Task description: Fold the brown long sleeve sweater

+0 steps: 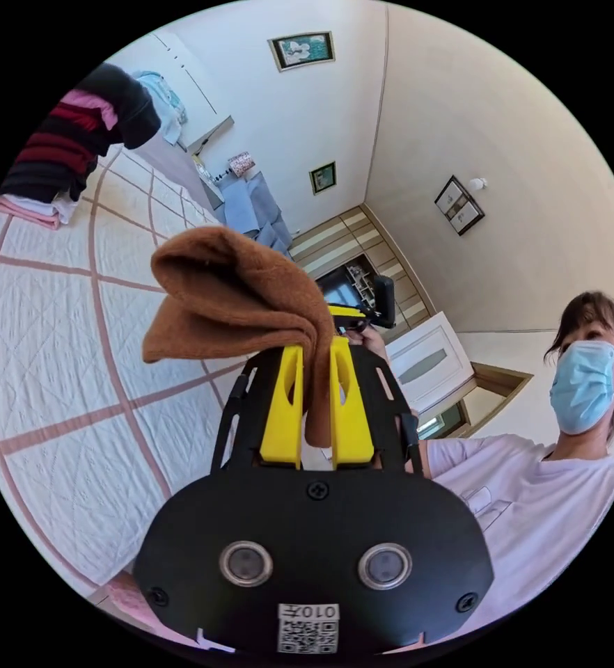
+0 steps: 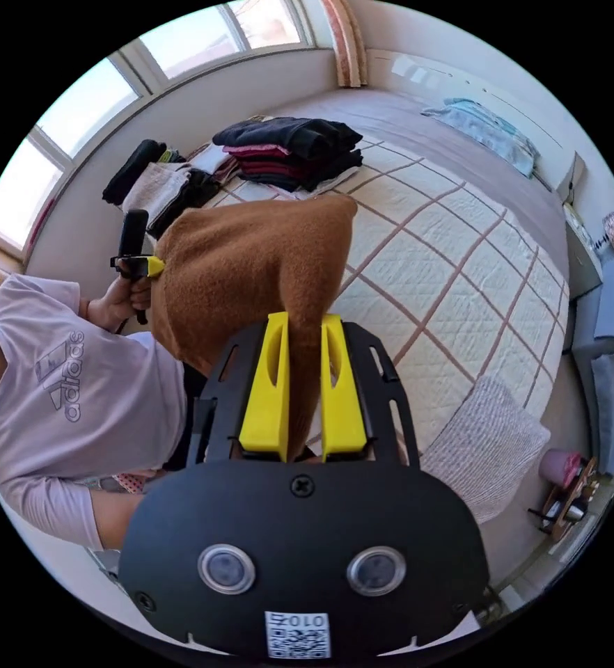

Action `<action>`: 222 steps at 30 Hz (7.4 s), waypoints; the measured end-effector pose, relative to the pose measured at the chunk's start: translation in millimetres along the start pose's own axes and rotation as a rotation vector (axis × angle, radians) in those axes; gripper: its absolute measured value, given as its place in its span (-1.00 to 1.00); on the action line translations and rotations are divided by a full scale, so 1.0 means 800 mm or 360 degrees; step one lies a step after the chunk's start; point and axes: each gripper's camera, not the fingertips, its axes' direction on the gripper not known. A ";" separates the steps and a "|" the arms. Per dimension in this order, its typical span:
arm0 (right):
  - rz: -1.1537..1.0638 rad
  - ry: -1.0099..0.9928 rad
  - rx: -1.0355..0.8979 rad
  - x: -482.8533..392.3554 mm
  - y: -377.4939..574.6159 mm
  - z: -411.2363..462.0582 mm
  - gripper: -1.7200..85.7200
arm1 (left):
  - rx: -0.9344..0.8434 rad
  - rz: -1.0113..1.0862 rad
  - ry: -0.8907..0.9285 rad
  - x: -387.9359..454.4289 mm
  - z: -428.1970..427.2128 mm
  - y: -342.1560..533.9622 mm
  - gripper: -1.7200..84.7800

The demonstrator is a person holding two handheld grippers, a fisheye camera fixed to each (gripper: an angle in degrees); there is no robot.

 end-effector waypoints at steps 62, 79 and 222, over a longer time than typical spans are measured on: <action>0.1048 -0.0235 0.0678 0.078 0.212 0.084 -0.83 | -0.1103 0.0321 -0.0221 -0.237 0.179 -0.238 -0.75; 0.0863 -0.0899 -0.0127 0.313 0.165 0.164 -0.81 | -0.0329 -0.0612 0.0009 -0.230 0.092 -0.046 -0.76; 0.1520 -0.0253 0.1729 0.236 0.687 -0.033 -0.82 | -0.1055 0.0183 0.0875 -0.226 0.878 -0.531 -0.77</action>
